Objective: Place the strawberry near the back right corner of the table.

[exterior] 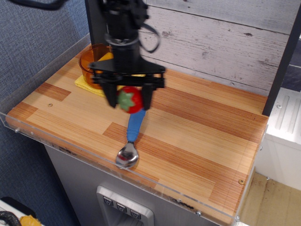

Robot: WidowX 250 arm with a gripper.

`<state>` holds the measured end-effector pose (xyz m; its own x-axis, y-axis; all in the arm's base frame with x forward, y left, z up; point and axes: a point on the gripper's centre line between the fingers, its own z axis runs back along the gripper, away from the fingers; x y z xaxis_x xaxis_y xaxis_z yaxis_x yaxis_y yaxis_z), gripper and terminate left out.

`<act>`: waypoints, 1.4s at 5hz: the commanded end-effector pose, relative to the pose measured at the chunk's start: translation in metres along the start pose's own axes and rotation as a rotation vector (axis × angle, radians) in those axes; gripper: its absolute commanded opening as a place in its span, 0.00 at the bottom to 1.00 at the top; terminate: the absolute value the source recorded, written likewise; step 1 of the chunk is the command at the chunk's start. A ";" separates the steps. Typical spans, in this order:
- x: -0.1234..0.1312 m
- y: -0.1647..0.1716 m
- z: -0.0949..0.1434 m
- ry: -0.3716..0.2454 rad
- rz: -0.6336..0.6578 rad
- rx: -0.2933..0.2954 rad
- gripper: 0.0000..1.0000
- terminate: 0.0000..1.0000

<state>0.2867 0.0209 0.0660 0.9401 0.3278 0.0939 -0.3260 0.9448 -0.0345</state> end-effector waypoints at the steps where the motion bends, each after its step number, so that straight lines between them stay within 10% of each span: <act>1: 0.023 -0.058 -0.004 -0.066 -0.057 -0.058 0.00 0.00; 6: 0.044 -0.122 -0.041 -0.042 -0.165 -0.031 0.00 0.00; 7: 0.043 -0.121 -0.040 -0.026 -0.158 -0.031 1.00 0.00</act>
<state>0.3691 -0.0738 0.0207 0.9801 0.1798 0.0844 -0.1777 0.9836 -0.0322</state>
